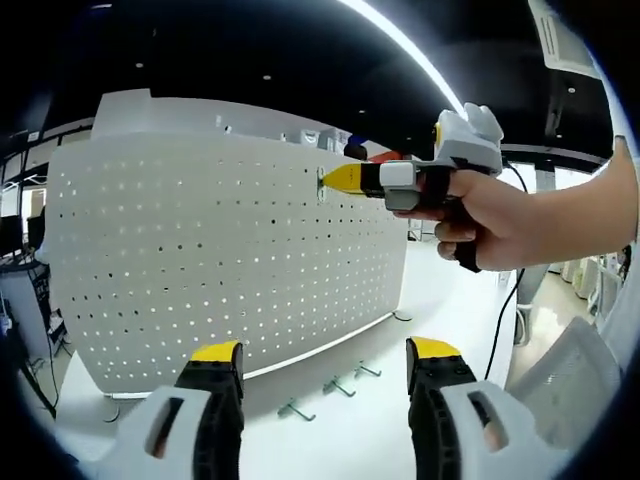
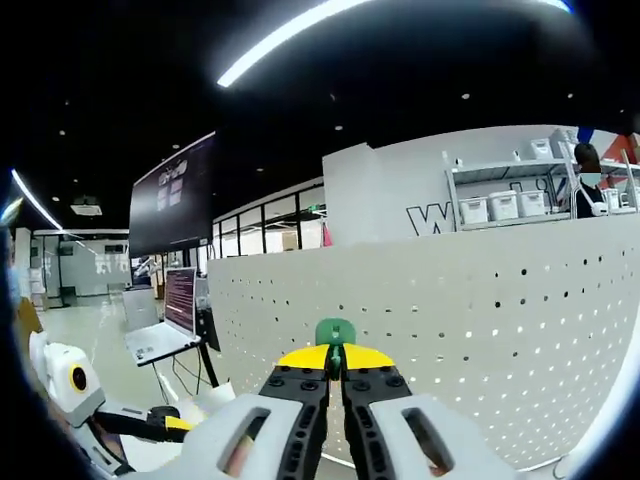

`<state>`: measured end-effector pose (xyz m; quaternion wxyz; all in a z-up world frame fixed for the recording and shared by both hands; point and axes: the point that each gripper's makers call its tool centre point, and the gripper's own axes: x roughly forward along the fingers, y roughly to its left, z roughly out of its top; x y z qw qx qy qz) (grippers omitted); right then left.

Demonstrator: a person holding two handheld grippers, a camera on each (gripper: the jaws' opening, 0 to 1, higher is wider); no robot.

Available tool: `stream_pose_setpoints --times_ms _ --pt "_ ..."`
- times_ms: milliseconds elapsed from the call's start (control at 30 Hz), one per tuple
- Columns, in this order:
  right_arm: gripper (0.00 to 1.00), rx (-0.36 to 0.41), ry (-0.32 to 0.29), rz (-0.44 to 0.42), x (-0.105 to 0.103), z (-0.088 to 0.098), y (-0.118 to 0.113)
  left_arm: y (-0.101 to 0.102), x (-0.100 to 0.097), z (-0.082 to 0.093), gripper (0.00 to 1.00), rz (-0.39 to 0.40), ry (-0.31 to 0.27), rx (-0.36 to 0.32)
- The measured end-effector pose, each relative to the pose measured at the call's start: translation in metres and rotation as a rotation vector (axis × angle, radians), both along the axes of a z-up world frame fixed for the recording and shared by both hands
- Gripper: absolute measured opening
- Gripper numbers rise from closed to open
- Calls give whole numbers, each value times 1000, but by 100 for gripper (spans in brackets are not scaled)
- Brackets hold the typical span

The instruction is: Insert the hook assembly into the mounting plate slot until the hook locks in place.

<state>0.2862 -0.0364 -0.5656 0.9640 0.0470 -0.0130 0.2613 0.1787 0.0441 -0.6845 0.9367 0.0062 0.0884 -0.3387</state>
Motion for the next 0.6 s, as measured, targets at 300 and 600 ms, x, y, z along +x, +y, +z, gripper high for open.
stream_pose_setpoints --times_ms 300,600 --pt "1 9 -13 -19 13 11 1 5 -9 -12 67 1 25 9" --pt "1 13 -23 -35 25 16 3 11 -18 -25 67 6 51 30"
